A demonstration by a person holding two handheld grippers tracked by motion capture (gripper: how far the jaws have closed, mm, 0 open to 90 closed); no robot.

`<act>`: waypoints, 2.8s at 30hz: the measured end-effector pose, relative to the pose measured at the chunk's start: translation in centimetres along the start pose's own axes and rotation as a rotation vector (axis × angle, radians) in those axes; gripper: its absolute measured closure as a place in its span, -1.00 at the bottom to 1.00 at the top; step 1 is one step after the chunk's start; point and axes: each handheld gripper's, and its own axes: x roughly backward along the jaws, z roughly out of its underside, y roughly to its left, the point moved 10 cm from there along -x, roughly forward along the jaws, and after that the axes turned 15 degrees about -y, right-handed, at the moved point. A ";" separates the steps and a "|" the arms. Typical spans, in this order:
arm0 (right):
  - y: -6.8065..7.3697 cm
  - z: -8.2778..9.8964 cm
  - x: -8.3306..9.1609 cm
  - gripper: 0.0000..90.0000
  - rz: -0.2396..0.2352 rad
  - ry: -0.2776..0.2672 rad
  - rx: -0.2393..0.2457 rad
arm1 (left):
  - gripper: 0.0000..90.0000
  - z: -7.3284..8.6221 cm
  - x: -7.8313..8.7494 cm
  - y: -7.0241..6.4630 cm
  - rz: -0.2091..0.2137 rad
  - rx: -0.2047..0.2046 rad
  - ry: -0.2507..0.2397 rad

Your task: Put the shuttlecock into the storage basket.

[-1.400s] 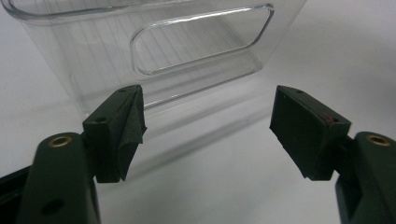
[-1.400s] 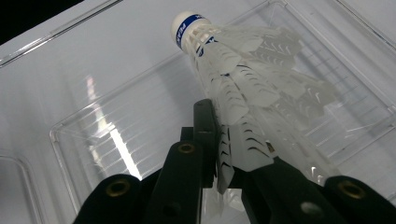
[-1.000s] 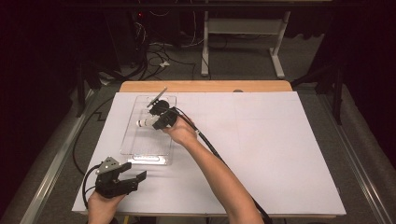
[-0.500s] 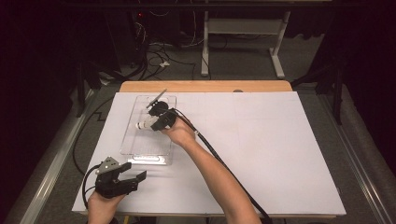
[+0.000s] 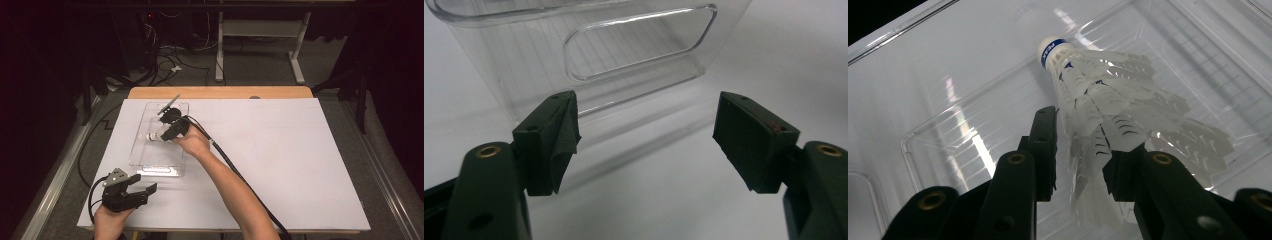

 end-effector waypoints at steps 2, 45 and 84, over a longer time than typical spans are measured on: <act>-0.1 0.0 0.1 0.55 -0.003 -0.001 0.000 | -0.39 0.0 0.0 0.0 0.000 0.000 0.001; -0.7 0.8 1.1 0.44 -0.020 0.006 -0.032 | -0.39 0.0 0.0 0.0 0.005 0.007 0.000; -0.9 1.3 2.5 1.00 -0.007 0.030 -0.027 | -0.39 0.0 -0.1 -0.1 0.005 0.005 0.000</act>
